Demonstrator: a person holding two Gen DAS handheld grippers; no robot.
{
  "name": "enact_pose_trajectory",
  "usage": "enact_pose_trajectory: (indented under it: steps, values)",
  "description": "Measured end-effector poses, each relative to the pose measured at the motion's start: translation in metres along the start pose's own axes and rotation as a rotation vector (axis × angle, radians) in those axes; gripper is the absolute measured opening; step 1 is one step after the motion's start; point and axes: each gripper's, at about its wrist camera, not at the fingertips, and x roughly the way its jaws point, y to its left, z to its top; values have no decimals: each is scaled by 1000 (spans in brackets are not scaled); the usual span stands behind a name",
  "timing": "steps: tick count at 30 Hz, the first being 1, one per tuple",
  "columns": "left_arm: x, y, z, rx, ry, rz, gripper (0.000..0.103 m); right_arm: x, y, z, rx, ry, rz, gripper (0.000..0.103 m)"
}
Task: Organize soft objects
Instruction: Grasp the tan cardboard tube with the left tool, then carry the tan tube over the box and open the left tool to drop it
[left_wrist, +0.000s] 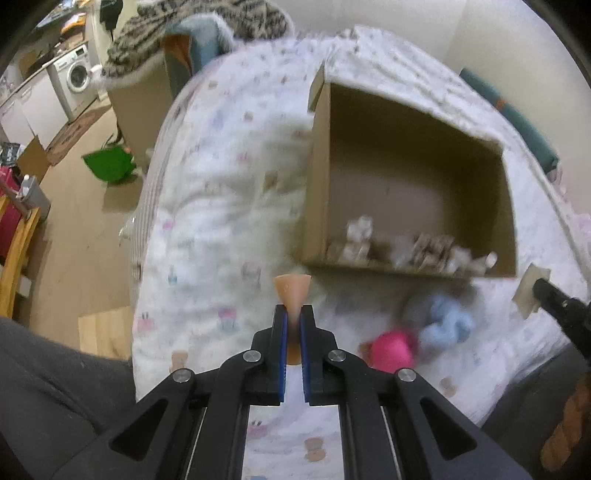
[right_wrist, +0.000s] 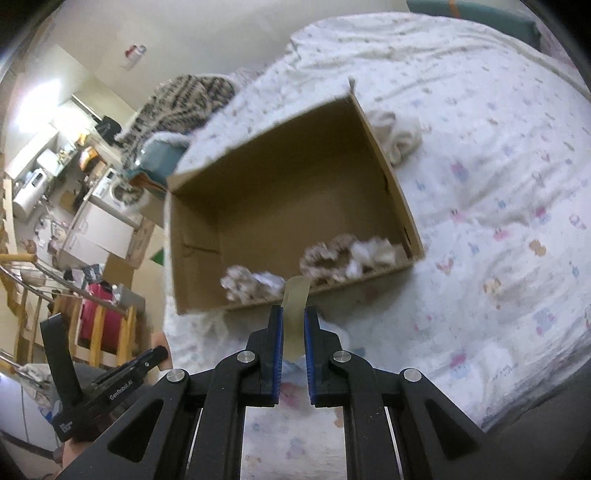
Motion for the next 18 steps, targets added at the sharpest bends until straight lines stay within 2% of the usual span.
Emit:
enact_pose_trajectory:
  steps: [9,18]
  values:
    - [-29,-33,57,74,-124,-24,6,-12,12,34,-13,-62,19,12]
    - [-5,-59,86,142,-122,-26,6,1,17,70,-30,-80,-1,12]
